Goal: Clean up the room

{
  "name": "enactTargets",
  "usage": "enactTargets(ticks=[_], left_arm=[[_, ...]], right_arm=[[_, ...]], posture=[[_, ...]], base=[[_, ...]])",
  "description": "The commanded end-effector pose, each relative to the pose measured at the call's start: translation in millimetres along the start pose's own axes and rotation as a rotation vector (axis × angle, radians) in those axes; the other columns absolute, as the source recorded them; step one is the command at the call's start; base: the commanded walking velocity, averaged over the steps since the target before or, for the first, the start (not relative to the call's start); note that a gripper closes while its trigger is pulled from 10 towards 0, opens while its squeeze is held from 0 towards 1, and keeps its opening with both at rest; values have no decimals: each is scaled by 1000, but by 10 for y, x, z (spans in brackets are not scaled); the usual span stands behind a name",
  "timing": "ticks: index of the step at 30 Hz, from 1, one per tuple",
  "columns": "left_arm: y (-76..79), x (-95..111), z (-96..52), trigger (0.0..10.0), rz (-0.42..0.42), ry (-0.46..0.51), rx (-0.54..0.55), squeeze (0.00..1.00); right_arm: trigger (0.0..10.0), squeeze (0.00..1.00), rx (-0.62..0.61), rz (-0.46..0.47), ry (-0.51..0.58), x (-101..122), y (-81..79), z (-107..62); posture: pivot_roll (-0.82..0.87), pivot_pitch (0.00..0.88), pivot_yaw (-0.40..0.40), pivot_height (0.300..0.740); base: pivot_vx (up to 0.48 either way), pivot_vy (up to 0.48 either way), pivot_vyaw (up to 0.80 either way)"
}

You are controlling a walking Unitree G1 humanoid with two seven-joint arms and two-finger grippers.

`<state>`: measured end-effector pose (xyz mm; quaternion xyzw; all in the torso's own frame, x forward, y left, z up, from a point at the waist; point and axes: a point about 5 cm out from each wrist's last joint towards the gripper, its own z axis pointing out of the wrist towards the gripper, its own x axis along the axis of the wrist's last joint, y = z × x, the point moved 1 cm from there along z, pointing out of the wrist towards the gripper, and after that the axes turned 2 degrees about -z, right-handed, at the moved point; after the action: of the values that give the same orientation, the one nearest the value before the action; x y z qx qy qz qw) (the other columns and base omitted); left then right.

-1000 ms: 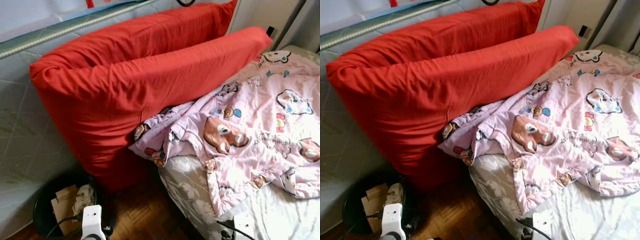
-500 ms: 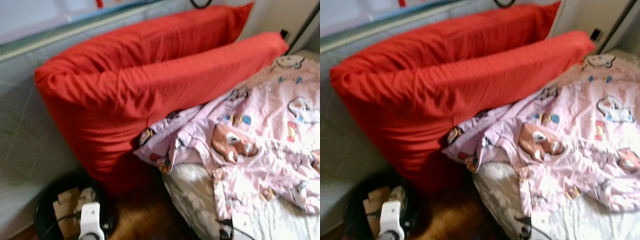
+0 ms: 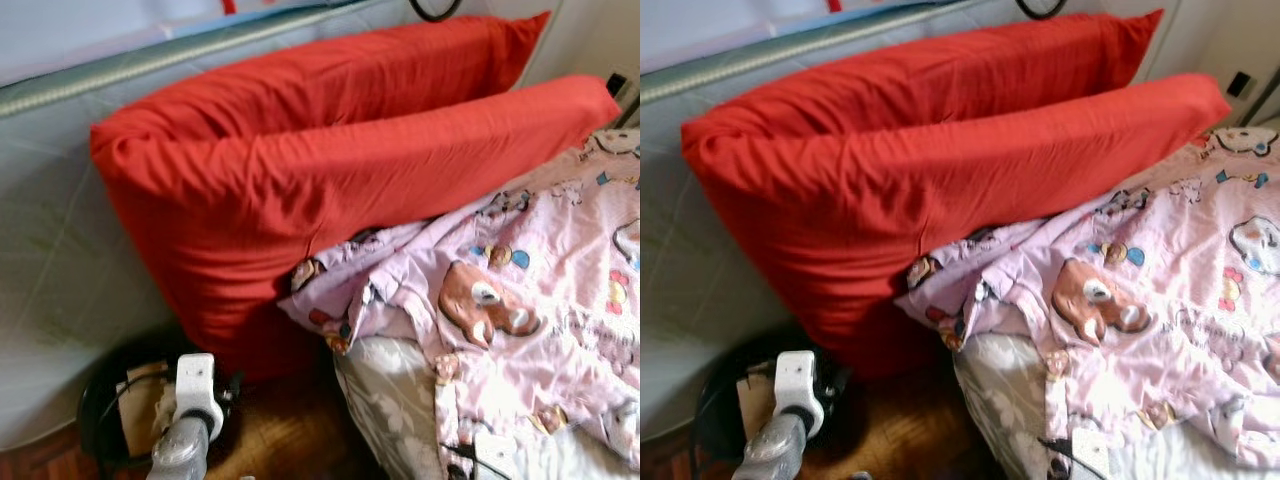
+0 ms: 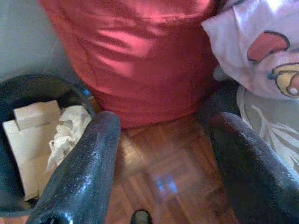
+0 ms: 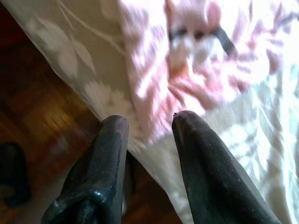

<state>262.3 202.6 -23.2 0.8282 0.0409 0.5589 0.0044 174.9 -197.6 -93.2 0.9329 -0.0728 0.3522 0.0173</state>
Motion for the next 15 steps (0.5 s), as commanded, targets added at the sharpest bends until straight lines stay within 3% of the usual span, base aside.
enactTargets(ticks=[1,5,6,8,15], left_arm=[[-44,82,-7,10000,10,58,1,0],[-43,225,-18,10000,18,155,-6,0],[-41,286,-26,10000,19,195,-4,0],[-33,393,-43,10000,33,259,-2,0],[-8,531,-99,10000,46,334,-12,0]], right_arm=[[10000,0,-10,48,-3,-75,14,-29],[10000,0,-15,96,49,-39,26,-37],[10000,0,14,95,222,548,-66,89],[10000,0,58,85,346,904,-115,108],[10000,0,91,102,474,1119,-99,67]], posture=[[88,211,-19,740],[84,211,-26,740],[84,212,-28,740],[79,211,-30,740],[77,201,-27,740]], base=[[0,0,0],[0,0,0],[0,0,0],[0,0,0],[0,0,0]])
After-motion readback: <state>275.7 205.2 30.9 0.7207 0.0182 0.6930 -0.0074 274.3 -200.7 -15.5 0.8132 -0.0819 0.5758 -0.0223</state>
